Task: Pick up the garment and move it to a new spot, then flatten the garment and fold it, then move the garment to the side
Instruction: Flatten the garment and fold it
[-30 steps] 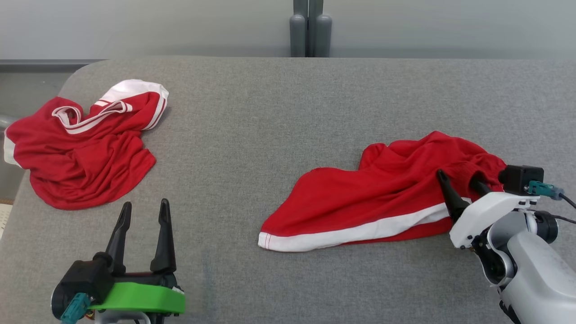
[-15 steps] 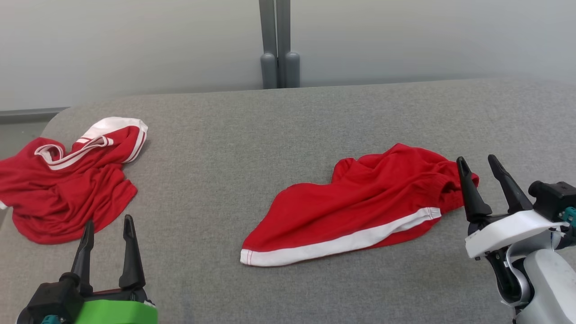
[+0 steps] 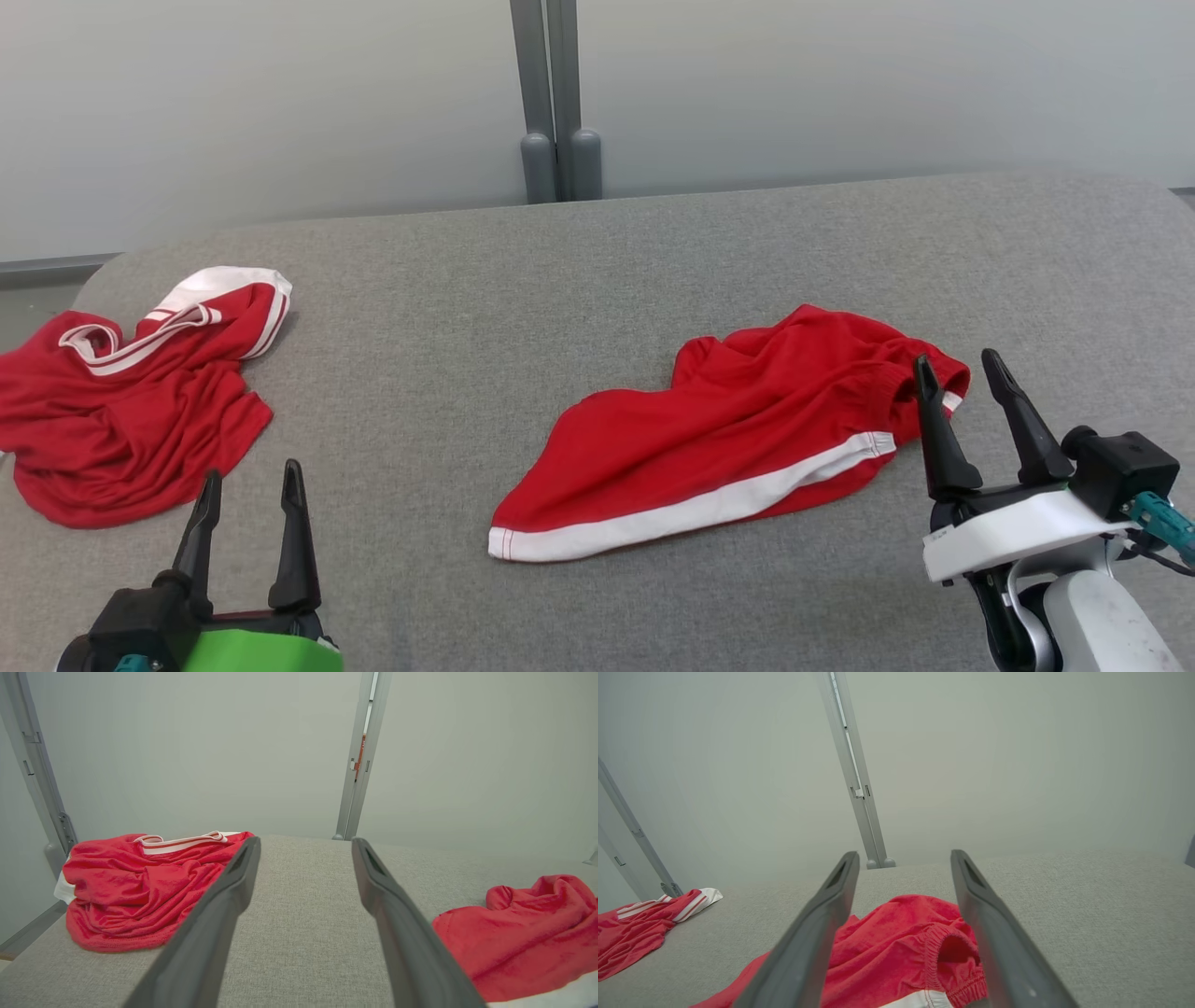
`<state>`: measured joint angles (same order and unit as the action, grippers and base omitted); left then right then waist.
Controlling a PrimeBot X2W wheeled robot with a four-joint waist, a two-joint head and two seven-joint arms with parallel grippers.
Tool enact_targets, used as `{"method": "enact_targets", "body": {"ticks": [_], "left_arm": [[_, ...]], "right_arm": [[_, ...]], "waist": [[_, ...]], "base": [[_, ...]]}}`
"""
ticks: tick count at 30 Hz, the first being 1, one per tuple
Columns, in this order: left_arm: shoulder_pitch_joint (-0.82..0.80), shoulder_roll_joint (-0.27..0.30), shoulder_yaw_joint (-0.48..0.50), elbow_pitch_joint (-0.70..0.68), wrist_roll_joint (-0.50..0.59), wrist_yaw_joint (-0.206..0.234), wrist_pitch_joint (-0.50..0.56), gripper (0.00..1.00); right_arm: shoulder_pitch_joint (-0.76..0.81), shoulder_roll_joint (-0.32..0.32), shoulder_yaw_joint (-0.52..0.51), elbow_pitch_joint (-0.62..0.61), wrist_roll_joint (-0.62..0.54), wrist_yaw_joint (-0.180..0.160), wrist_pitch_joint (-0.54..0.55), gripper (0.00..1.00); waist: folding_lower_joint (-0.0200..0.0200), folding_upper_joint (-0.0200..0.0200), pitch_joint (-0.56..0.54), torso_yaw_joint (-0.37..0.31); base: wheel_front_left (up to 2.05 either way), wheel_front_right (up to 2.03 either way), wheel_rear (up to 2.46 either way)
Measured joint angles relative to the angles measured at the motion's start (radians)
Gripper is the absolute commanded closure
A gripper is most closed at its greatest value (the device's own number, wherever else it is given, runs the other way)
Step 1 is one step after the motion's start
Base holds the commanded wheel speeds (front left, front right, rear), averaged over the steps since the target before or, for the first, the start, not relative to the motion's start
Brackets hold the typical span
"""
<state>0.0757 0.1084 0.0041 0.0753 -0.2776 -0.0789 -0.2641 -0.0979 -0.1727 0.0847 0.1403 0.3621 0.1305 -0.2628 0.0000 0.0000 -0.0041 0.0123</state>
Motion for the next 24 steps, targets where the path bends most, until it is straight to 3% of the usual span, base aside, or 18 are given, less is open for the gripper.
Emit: {"method": "enact_targets", "body": {"ticks": [17,21,24], "left_arm": [[-0.005,-0.017,-0.020,0.033,0.039,-0.019,0.000,0.00],[-0.005,-0.004,-0.076,0.083,0.019,-0.035,0.067,0.00],[-0.007,0.006,-0.112,0.114,-0.007,-0.043,0.126,0.00]], "right_arm": [[-0.021,-0.027,0.038,0.080,0.004,0.000,0.000,0.00],[-0.031,-0.061,0.051,0.157,0.016,0.000,0.011,0.00],[-0.041,-0.086,0.100,0.235,0.036,0.000,0.087,0.00]], "waist": [[0.0000,0.0000,0.003,0.015],[0.0000,0.0000,0.003,0.014],[0.0000,0.0000,0.008,0.014]], "base": [[0.00,0.00,0.00],[0.00,0.00,0.00],[0.00,0.00,0.00]]}}
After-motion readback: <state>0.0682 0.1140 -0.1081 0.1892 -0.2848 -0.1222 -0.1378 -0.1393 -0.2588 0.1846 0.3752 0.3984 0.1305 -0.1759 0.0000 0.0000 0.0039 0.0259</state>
